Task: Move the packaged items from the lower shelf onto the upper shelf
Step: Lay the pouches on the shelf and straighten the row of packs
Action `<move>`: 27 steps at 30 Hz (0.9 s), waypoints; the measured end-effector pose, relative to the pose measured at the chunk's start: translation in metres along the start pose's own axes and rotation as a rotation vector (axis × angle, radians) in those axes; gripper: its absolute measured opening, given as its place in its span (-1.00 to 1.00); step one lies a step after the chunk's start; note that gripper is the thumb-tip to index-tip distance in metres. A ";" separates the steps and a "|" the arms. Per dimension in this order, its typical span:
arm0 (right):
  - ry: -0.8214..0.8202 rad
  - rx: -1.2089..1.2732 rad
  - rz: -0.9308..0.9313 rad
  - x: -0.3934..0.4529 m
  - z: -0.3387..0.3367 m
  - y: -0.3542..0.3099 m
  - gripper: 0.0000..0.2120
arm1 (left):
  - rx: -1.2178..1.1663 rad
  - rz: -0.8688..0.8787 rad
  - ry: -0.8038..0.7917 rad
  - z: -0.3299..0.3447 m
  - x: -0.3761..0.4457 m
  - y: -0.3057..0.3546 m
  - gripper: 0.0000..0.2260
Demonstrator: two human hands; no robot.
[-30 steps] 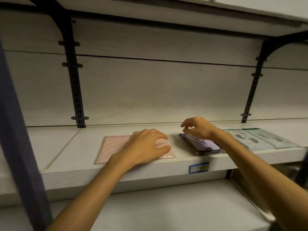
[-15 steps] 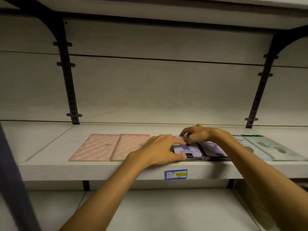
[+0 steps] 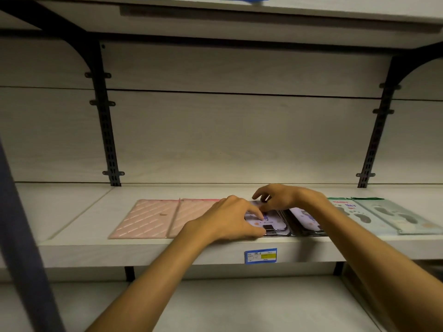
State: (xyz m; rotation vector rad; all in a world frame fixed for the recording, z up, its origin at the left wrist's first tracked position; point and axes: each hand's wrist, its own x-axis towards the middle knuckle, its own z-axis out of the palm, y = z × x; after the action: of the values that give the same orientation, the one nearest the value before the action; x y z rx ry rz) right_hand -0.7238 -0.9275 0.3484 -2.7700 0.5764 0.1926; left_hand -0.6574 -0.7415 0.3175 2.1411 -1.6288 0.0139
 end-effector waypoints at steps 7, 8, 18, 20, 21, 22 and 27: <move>0.070 -0.059 0.136 -0.021 -0.004 -0.002 -0.55 | 0.009 0.022 0.008 0.008 0.001 0.003 -0.60; 0.059 -0.011 0.144 -0.023 -0.003 -0.005 -0.61 | 0.012 0.029 0.006 0.008 0.001 0.004 -0.61; 0.179 0.170 0.070 -0.018 0.014 -0.011 -0.62 | 0.209 0.018 0.044 -0.007 -0.007 -0.006 -0.62; 0.170 0.229 0.041 -0.015 0.016 -0.013 -0.57 | 0.249 0.001 0.030 -0.013 -0.011 -0.006 -0.62; 0.152 0.252 0.027 -0.015 0.017 -0.014 -0.54 | 0.258 -0.004 0.020 -0.016 -0.013 -0.006 -0.62; 0.130 0.277 0.018 -0.015 0.016 -0.014 -0.51 | 0.259 -0.008 0.010 -0.018 -0.015 -0.006 -0.62; 0.062 0.346 0.010 -0.015 0.018 -0.017 -0.41 | 0.223 -0.031 0.004 -0.021 -0.023 -0.012 -0.63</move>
State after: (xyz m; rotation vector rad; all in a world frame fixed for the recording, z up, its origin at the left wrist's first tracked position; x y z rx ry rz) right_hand -0.7318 -0.9018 0.3392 -2.4445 0.5776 0.0068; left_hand -0.6482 -0.7102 0.3264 2.3286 -1.6593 0.1995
